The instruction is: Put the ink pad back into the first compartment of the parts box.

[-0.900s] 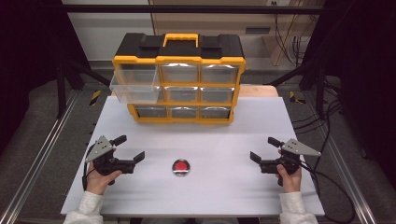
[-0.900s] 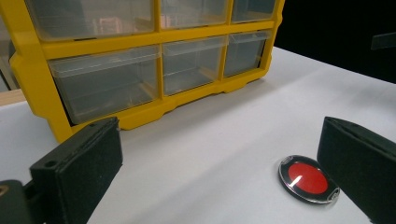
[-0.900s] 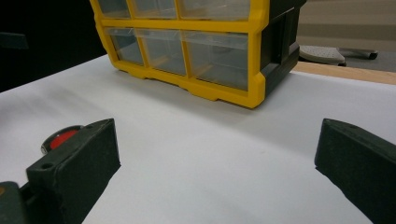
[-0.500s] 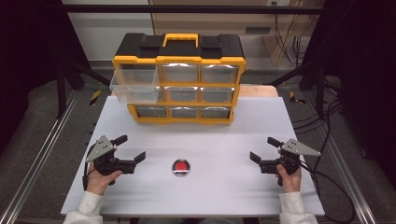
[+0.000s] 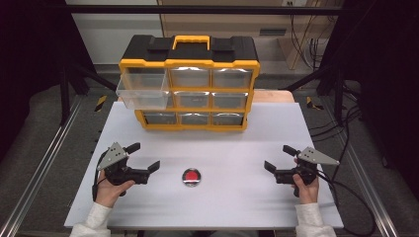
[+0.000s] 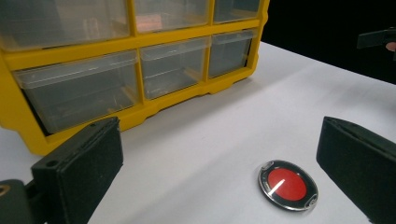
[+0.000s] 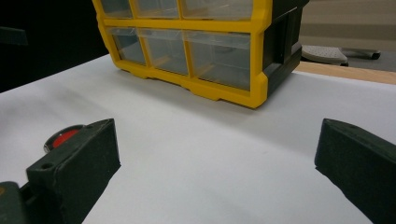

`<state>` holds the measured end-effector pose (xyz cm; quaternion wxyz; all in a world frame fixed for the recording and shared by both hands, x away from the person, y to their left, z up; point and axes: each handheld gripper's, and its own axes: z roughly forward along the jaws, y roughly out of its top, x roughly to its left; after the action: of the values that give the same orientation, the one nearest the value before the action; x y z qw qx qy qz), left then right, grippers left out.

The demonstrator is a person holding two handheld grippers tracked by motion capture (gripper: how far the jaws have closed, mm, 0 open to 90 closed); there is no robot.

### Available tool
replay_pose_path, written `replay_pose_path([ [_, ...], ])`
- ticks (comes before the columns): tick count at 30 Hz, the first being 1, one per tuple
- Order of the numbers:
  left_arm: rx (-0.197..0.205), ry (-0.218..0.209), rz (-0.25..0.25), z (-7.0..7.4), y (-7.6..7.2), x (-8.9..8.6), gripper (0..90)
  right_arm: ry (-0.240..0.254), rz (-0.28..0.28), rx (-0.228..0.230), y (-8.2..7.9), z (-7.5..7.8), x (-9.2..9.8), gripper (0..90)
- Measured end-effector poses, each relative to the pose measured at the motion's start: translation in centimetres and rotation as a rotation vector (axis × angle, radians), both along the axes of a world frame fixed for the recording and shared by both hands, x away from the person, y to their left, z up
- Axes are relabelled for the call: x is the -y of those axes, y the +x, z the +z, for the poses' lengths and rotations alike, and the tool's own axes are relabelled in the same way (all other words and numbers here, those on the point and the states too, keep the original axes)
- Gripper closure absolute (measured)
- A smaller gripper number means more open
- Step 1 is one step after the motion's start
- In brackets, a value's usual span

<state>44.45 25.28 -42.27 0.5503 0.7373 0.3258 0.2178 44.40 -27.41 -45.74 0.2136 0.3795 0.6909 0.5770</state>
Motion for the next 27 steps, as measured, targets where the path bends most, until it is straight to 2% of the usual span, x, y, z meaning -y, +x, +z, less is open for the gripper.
replay_pose_path([
  [5, -0.002, 0.021, -0.011, 0.3, -0.1, 0.9, 0.5, -0.006, 0.0, -0.002, 0.0, 0.0, 0.0, 0.4],
  [18, -0.015, 0.043, -0.036, 1.5, -0.4, 2.9, 0.3, -0.014, -0.004, 0.001, 0.0, 0.0, 0.0, 0.4],
  [27, -0.039, 0.081, -0.06, 1.6, 0.3, 5.1, 0.1, -0.013, -0.006, -0.003, 0.0, -0.1, 0.0, 0.4],
])
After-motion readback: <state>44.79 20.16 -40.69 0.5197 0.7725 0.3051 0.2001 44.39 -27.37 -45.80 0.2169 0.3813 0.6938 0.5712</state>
